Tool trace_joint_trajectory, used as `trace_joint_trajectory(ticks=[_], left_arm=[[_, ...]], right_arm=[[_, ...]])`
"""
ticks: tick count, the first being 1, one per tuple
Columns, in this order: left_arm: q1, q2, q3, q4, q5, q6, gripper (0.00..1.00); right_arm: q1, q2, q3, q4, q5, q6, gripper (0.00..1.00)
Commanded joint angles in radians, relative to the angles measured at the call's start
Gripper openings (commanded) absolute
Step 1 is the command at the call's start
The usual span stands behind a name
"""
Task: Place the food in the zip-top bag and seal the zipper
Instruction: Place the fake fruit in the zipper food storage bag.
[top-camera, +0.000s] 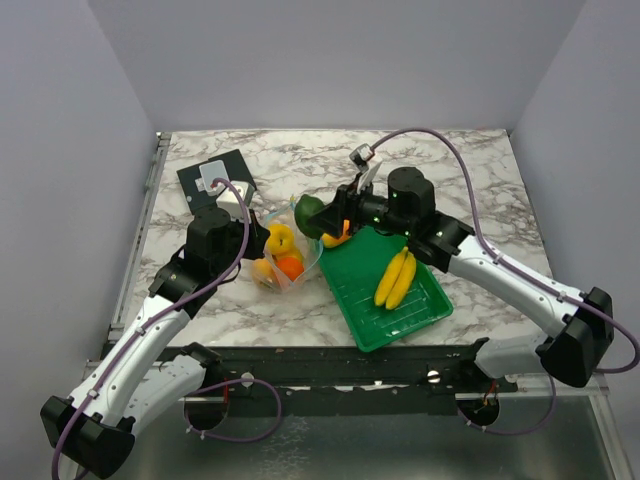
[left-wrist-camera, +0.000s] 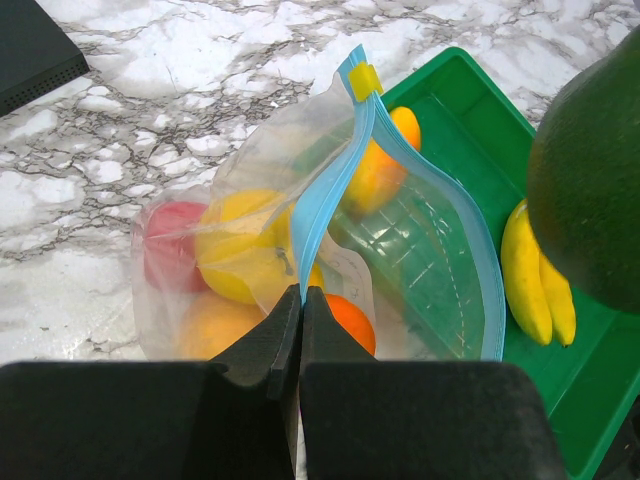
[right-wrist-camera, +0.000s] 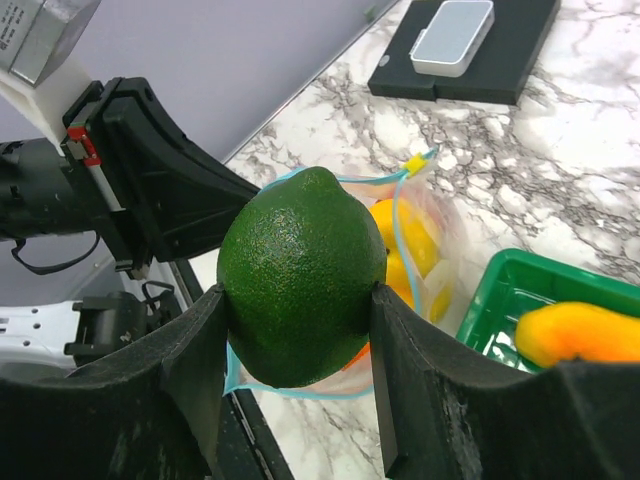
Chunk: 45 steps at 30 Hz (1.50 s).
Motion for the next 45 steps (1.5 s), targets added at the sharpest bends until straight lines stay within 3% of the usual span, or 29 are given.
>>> trace_joint_trajectory(ticks=[1, 11, 20, 28, 32, 45], left_arm=[[-0.003, -0.005, -0.009, 0.004, 0.002, 0.009, 0.00], [-0.003, -0.006, -0.008, 0.004, 0.000, 0.009, 0.00], [-0.003, -0.008, -0.009, 0.004, -0.001, 0.009, 0.00], [-0.003, -0.006, -0.009, 0.003, 0.000, 0.008, 0.00], [-0.004, -0.006, -0.009, 0.003, 0.000, 0.009, 0.00], [-0.003, -0.006, -0.009, 0.003, -0.001, 0.009, 0.00]], right_arm=[[0.041, 0.065, 0.054, -0.017, 0.000, -0.047, 0.16], [0.107, 0.214, 0.144, -0.111, 0.078, -0.101, 0.16], [0.139, 0.309, 0.145, -0.097, 0.041, -0.074, 0.16], [0.157, 0.363, 0.164, -0.089, 0.017, -0.061, 0.23], [0.164, 0.383, 0.171, -0.083, 0.007, -0.059, 0.31], [0.167, 0.402, 0.173, -0.063, -0.012, -0.045, 0.73]])
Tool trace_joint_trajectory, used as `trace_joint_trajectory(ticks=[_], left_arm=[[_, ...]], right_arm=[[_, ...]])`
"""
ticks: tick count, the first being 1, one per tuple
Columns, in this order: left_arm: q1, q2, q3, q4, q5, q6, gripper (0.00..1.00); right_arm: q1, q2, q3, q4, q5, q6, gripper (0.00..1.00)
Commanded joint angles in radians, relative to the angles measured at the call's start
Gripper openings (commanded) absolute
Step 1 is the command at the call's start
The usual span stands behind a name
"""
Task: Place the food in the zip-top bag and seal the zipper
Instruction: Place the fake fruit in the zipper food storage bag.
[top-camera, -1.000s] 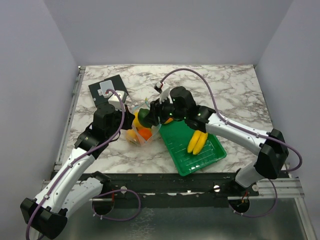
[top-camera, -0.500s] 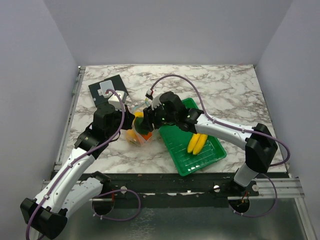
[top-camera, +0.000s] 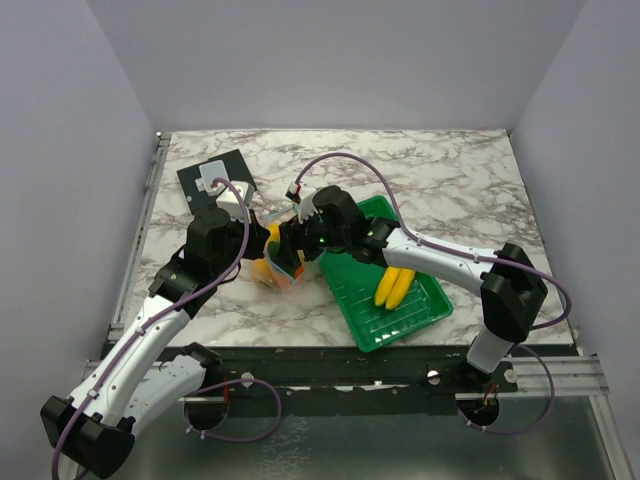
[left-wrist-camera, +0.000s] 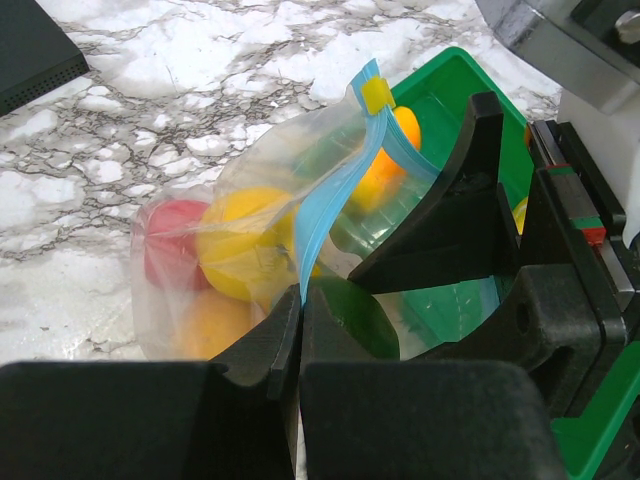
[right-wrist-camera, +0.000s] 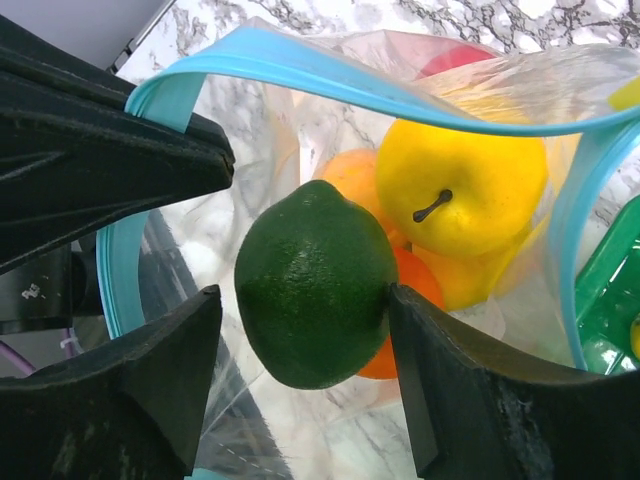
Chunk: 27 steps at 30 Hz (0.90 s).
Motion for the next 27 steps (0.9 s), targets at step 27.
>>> trace_joint_trajectory(ticks=[27], left_arm=[[-0.004, -0.005, -0.007, 0.002, -0.004, 0.009, 0.00]], right_arm=[[0.011, -0.223, 0.043, -0.220, 0.313, 0.043, 0.80]])
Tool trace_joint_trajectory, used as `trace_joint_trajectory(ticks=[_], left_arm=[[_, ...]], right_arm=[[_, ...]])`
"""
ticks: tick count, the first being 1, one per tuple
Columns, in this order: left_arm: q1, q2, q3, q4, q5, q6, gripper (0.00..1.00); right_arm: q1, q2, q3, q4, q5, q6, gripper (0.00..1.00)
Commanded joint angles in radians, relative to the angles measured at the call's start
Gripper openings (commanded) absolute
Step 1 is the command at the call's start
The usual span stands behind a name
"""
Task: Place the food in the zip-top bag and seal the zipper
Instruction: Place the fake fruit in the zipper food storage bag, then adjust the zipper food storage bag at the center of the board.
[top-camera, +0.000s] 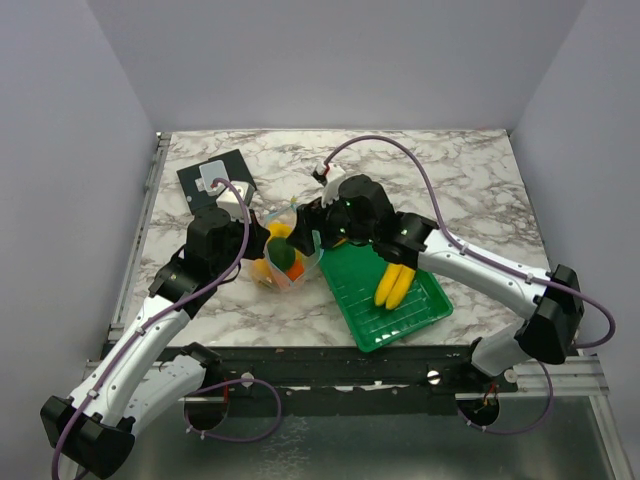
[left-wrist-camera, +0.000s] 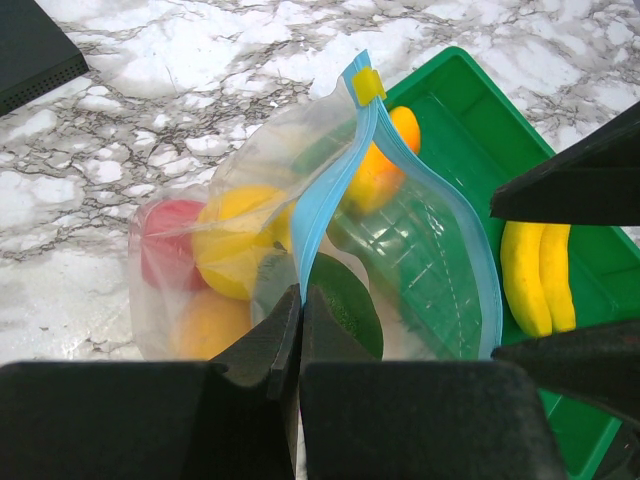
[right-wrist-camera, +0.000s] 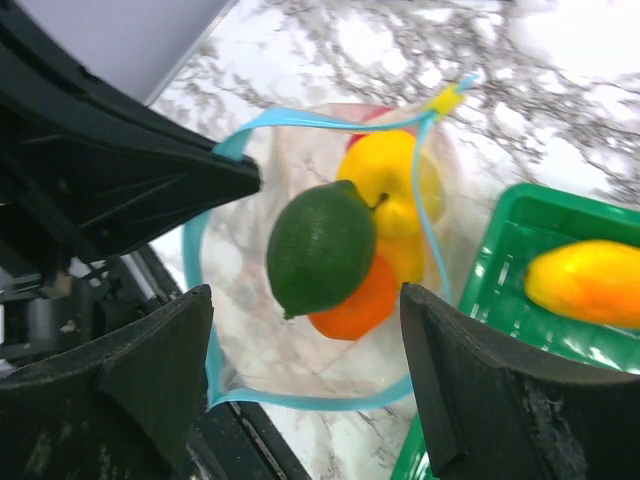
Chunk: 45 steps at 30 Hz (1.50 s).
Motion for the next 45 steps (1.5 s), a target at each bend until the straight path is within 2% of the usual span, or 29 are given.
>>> trace_joint_trajectory(ticks=[1, 9, 11, 20, 25, 30, 38, 45], left_arm=[[-0.005, -0.005, -0.008, 0.001, -0.003, 0.009, 0.00], [-0.003, -0.010, -0.008, 0.001, -0.003, 0.008, 0.00], [-0.003, -0.012, -0.010, 0.001, -0.004, 0.008, 0.00], [-0.003, -0.019, -0.009, 0.000, -0.004, 0.006, 0.00], [-0.005, -0.025, -0.010, 0.000, -0.003, 0.001, 0.00], [-0.006, -0.034, 0.014, -0.066, -0.091, -0.023, 0.00], [-0.005, -0.023, 0.127, -0.237, -0.194, -0.037, 0.00], [-0.005, -0.028, 0.147, -0.310, -0.236, -0.049, 0.00]], right_arm=[[0.009, -0.022, 0.021, -0.126, 0.177, 0.032, 0.79], [0.009, 0.012, -0.022, -0.157, 0.253, 0.084, 0.70], [0.009, 0.027, -0.026, -0.157, 0.260, 0.091, 0.64], [0.009, 0.113, 0.008, -0.151, 0.232, 0.104, 0.53], [0.009, 0.137, 0.049, -0.170, 0.258, 0.089, 0.27], [0.009, 0.139, 0.121, -0.245, 0.320, 0.048, 0.02], [0.009, 0.136, 0.199, -0.275, 0.380, -0.010, 0.01], [0.009, 0.142, 0.272, -0.313, 0.419, -0.059, 0.01]])
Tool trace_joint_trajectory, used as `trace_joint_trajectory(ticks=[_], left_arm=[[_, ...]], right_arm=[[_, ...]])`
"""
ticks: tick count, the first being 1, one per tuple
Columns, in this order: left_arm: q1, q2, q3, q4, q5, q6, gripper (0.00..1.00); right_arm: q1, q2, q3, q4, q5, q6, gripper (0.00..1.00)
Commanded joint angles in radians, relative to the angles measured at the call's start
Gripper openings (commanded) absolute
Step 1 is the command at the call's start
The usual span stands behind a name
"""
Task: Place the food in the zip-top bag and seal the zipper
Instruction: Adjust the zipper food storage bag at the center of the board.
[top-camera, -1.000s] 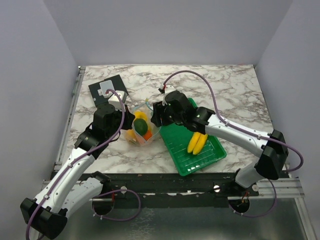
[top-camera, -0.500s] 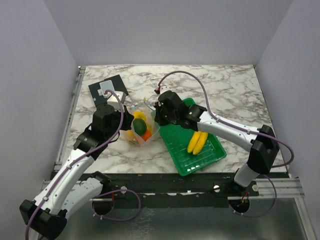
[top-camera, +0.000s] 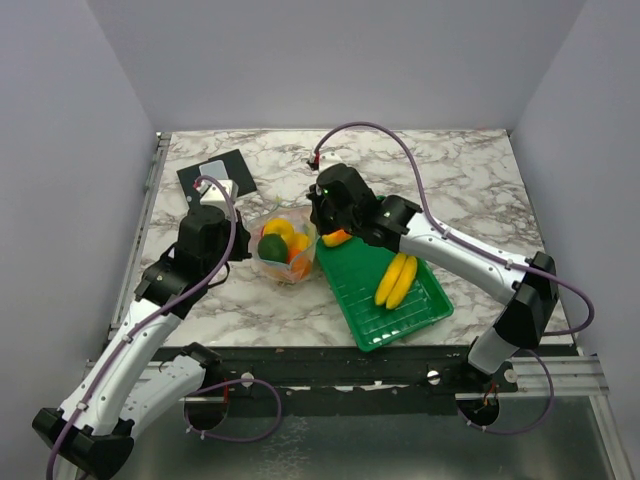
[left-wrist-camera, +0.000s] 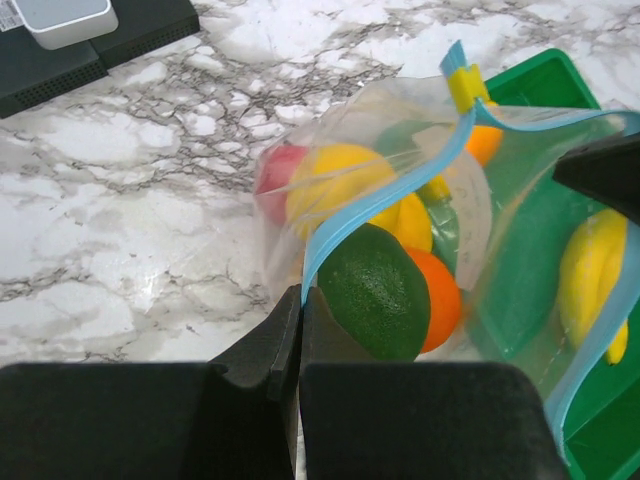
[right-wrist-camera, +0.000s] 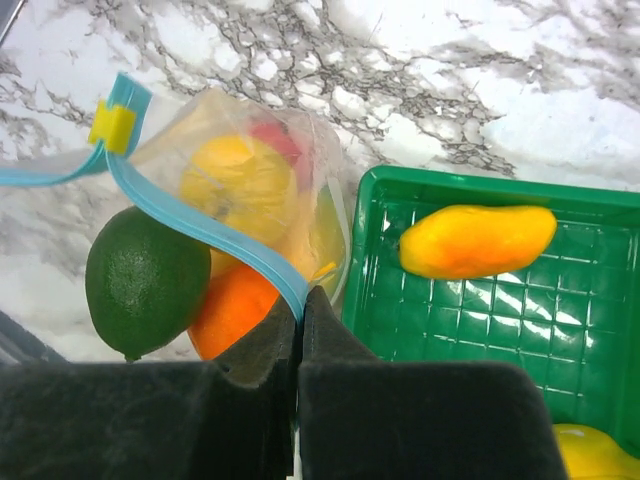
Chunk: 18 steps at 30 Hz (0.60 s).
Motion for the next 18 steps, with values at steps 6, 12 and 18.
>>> trace_joint_trajectory(ticks=[6, 12, 18], left_arm=[[-0.005, -0.029, 0.042, -0.110, -0.079, -0.016, 0.00], [-0.005, -0.045, 0.050, -0.124, -0.077, -0.018, 0.00], [-0.005, -0.036, 0.039, -0.109, -0.080, -0.026, 0.01]], right_arm=[[0.006, -0.002, 0.098, -0.049, 0.089, -0.073, 0.01], [0.006, -0.003, 0.104, -0.040, 0.067, -0.067, 0.01], [0.005, 0.025, 0.039, 0.012, 0.030, -0.023, 0.01]])
